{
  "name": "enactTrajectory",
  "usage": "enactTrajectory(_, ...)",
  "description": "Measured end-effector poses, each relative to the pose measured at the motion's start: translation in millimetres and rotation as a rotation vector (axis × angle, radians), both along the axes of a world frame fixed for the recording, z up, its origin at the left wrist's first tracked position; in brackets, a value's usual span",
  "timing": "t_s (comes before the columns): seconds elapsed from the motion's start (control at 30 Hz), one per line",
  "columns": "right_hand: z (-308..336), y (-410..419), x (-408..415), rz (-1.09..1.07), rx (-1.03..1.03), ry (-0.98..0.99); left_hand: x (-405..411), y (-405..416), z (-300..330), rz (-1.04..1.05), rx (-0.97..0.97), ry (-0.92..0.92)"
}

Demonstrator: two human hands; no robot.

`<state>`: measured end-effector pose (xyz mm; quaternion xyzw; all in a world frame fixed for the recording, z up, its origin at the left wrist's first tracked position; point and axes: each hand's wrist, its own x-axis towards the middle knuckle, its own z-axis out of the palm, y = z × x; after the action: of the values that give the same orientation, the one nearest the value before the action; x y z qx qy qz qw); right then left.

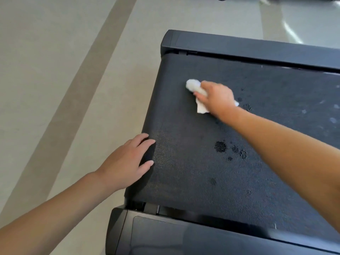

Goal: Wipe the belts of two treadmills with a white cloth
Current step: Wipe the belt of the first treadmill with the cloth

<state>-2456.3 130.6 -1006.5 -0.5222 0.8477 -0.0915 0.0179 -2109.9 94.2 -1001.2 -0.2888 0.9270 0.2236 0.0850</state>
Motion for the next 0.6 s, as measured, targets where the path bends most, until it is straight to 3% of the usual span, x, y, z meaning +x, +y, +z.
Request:
enactTrajectory(0.07,-8.3,5.2,-9.5,-0.039,-0.047,-0.002,-11.5,-7.1,-6.9,-0.059,-0.075,0.027)
enactTrajectory(0.13,-12.1,19.2,18.4,0.094,-0.065,-0.014,-21.1,-23.8,-15.0,-0.054,-0.085,0.058)
enactTrajectory(0.33,-19.1,94.7,138.2,0.807,-0.013,-0.229,-52.1,-73.9,-30.0,0.021,-0.051,0.171)
enactTrajectory(0.43,-27.2,99.2,136.8,1.054,0.004,-0.174,-65.5,-70.0,-35.9,0.134,-0.008,0.289)
enactTrajectory(0.5,-23.3,76.4,109.8,0.962,-0.042,-0.134,-63.7,-55.5,-44.3,0.208,0.032,0.316)
enactTrajectory(0.6,-13.7,21.7,28.3,0.375,-0.056,-0.025,-61.5,-36.2,-59.6,0.297,0.098,0.355)
